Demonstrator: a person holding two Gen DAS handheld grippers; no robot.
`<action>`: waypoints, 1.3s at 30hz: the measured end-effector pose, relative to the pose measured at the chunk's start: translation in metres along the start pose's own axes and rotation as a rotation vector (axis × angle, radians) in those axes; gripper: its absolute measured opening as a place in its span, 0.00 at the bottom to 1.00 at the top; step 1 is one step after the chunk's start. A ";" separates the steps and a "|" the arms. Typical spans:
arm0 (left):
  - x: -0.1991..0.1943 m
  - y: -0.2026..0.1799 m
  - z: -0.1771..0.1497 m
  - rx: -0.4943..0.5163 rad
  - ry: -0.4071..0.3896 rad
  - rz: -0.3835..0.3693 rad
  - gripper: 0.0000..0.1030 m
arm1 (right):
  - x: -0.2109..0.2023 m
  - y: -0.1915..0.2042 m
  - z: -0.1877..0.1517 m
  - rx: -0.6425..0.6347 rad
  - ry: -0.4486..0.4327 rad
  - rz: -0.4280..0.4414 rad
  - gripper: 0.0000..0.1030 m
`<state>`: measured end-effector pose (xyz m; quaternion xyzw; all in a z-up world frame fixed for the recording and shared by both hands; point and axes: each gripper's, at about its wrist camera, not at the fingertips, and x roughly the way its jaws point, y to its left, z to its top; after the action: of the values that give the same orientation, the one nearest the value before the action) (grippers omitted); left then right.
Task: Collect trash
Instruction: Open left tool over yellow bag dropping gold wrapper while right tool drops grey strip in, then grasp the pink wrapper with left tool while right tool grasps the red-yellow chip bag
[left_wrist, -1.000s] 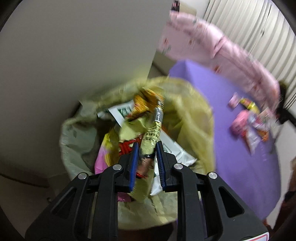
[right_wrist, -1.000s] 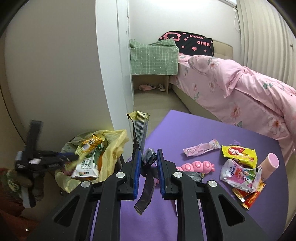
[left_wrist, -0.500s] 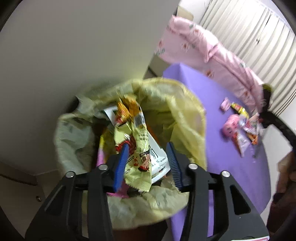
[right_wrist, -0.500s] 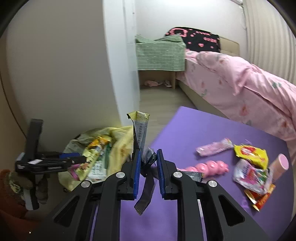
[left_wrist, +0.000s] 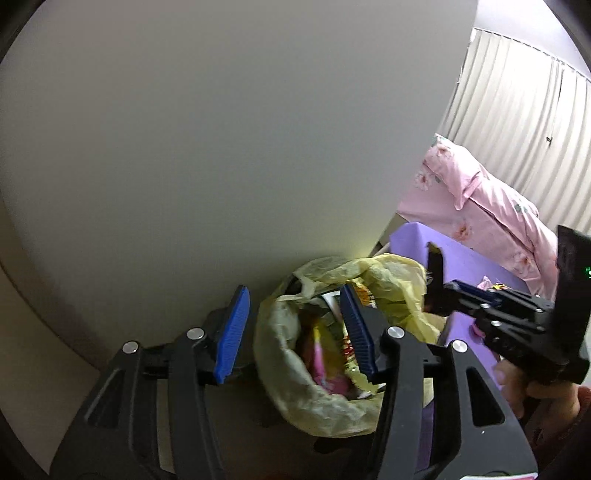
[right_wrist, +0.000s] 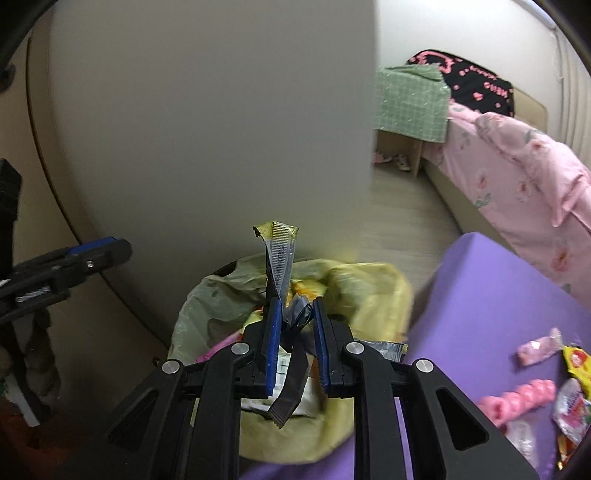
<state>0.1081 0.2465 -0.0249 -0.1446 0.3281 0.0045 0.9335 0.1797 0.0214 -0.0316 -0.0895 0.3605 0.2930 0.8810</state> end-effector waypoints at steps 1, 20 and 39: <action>0.000 0.004 -0.001 -0.008 0.002 0.002 0.47 | 0.006 0.004 0.001 0.002 0.005 0.011 0.18; 0.011 -0.001 -0.008 0.001 0.035 -0.034 0.47 | -0.013 -0.016 -0.012 0.024 0.001 -0.055 0.35; 0.017 -0.110 -0.023 0.229 0.075 -0.230 0.52 | -0.125 -0.136 -0.096 0.203 -0.063 -0.368 0.36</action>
<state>0.1184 0.1337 -0.0235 -0.0739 0.3425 -0.1451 0.9253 0.1316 -0.1811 -0.0228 -0.0555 0.3382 0.0919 0.9349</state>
